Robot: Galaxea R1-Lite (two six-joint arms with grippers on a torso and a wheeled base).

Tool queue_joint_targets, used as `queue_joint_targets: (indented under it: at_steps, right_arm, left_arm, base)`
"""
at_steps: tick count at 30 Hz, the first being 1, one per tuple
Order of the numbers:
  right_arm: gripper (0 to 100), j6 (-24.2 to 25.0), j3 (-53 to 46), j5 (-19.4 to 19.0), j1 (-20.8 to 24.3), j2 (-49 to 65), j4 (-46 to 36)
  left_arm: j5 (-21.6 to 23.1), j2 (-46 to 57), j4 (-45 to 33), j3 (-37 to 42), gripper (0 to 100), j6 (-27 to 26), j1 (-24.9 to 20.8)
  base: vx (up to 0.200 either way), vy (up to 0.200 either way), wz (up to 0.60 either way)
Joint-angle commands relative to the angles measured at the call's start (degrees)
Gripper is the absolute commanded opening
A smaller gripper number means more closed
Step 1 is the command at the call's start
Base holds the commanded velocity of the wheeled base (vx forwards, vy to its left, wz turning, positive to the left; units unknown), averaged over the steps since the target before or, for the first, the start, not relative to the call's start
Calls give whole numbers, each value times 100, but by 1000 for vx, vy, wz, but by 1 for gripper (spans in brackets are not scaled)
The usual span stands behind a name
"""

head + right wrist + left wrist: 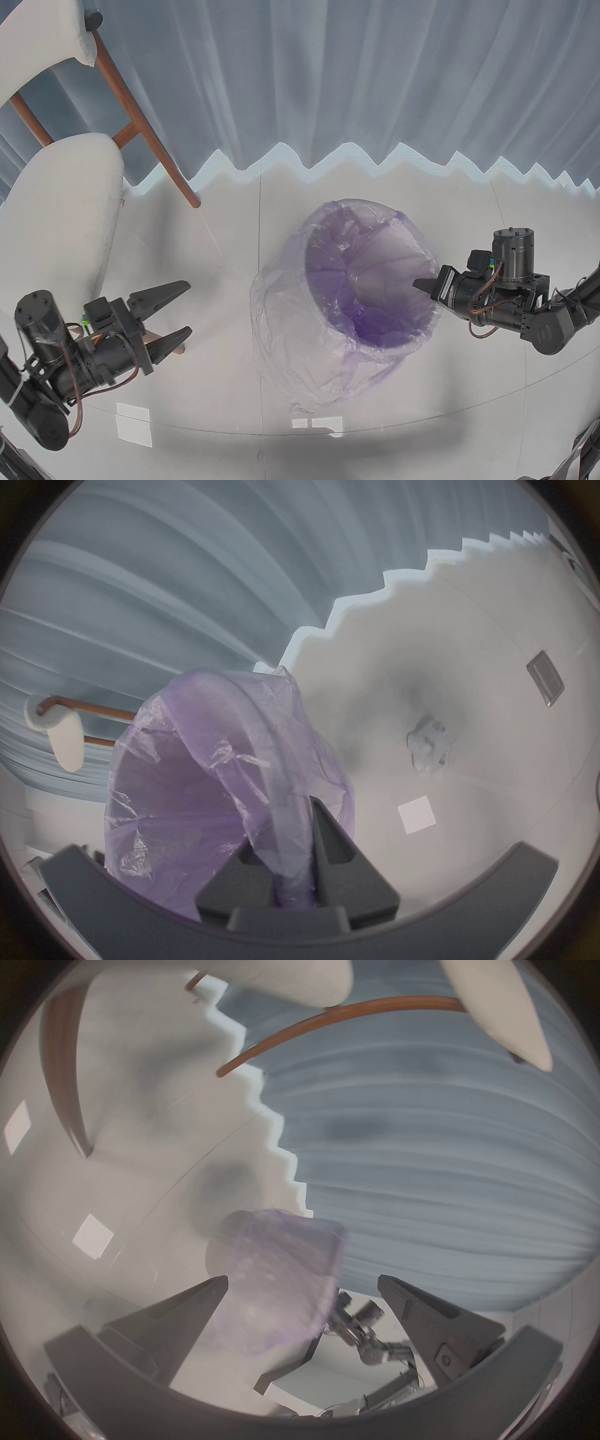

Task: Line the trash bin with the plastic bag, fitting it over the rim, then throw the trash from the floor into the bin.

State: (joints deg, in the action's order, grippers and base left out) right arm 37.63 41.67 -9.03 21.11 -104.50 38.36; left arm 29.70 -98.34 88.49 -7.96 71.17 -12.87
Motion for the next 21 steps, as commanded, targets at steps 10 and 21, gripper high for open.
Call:
queue_joint_targets:
  at_steps: [10,21]
  right_arm:
    - [0,-749,1977,754,-46,-1925,101]
    - [0,-1030,2741,1123,-46,-2699,110]
  left_arm:
    - [98,2847,-1036,787,100,-2046,-119]
    - [98,3172,-1308,787,100,-3171,57]
  base:
    - [0,0,0]
    - [0,0,0]
